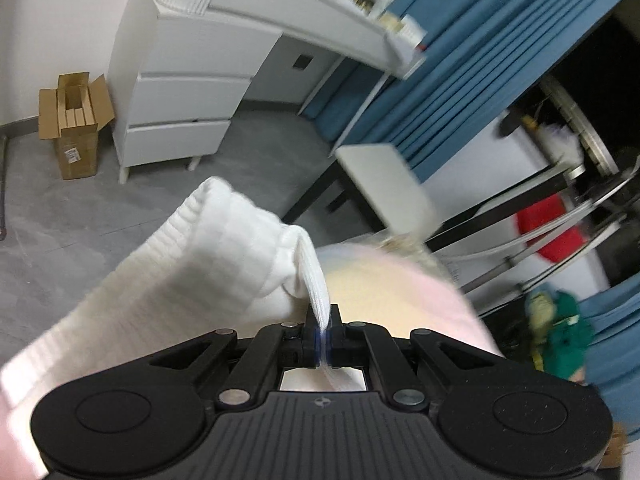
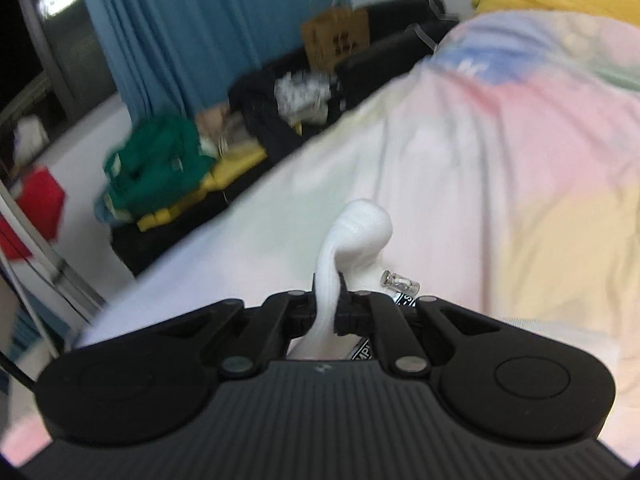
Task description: Fold clothes
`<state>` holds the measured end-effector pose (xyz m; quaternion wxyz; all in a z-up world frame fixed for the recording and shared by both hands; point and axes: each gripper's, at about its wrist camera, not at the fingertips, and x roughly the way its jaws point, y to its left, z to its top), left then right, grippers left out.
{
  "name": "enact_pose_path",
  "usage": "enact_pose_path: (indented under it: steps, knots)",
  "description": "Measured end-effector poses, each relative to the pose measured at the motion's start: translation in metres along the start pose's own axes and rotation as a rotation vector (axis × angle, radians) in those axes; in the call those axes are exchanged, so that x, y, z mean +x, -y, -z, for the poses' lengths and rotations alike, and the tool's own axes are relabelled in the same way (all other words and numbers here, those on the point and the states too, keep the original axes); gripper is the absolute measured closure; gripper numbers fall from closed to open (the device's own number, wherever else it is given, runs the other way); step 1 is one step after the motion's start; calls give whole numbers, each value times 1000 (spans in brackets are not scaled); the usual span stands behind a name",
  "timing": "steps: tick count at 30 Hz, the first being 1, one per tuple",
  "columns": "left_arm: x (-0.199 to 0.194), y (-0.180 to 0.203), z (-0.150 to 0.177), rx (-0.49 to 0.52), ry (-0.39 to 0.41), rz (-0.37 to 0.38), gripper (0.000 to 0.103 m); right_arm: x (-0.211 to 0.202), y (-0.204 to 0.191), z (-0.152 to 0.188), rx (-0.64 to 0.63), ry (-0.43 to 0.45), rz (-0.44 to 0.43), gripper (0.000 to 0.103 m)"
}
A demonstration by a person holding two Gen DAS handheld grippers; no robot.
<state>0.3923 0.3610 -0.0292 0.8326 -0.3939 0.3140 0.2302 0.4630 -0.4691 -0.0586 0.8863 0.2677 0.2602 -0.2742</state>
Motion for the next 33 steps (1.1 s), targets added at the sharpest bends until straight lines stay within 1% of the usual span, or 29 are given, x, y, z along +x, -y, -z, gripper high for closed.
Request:
enact_pose_path:
  steps: [1,2,4,6,7,8,9,10,11,12,14,15,16,17,18,19,20,22,26,28,30,33]
  knots:
    - [12,-3,0,-4,-17,-13,99,12,1,6,-7,-17,5,97]
    - [19,-7,1,-5,-30,-19,98,17,3,10,-2,-19,-12,97]
    - [31,-14,2,-5,-54,-29,98,25,8,16,8,-25,-48,94]
    - [24,-20,4,14,-43,-6,95,26,17,13,40,-53,-135,78]
    - [18,-23,5,23,-32,11,90,24,22,9,64,-68,-178,75]
    - [11,-26,6,33,-21,26,80,17,28,6,82,-65,-208,71]
    - [0,-28,8,42,-9,39,74,9,33,3,98,-61,-235,60]
    - [-14,-31,9,47,4,56,69,-1,37,0,109,-50,-237,53]
    - [-26,-34,10,48,18,75,64,-12,41,-2,120,-40,-241,39]
    - [-40,-37,12,50,29,95,61,-23,47,-3,131,-27,-256,32]
    - [-66,-44,18,50,34,124,49,-48,63,-3,157,-10,-297,32]
    - [-79,-48,23,44,31,135,47,-61,72,-1,181,-6,-312,31]
    - [-91,-54,28,33,23,148,41,-73,83,2,211,-10,-328,30]
    - [-101,-63,36,10,6,165,34,-85,93,6,240,-14,-343,29]
    - [-112,-72,44,-13,-11,183,30,-96,103,11,259,-25,-358,28]
    - [-121,-82,52,-44,-32,198,24,-105,113,17,275,-37,-371,28]
    - [-128,-95,62,-92,-60,206,24,-113,122,24,292,-52,-384,28]
    - [-141,-120,83,-194,-118,237,23,-125,139,40,327,-113,-409,28]
    - [-141,-150,117,-302,-185,281,22,-134,160,74,390,-234,-425,28]
    - [-130,-152,122,-318,-178,289,22,-131,165,87,418,-289,-430,28]
    - [-119,-154,128,-334,-170,297,22,-126,168,95,450,-322,-439,28]
    - [-102,-157,136,-357,-158,308,21,-112,174,104,494,-320,-436,28]
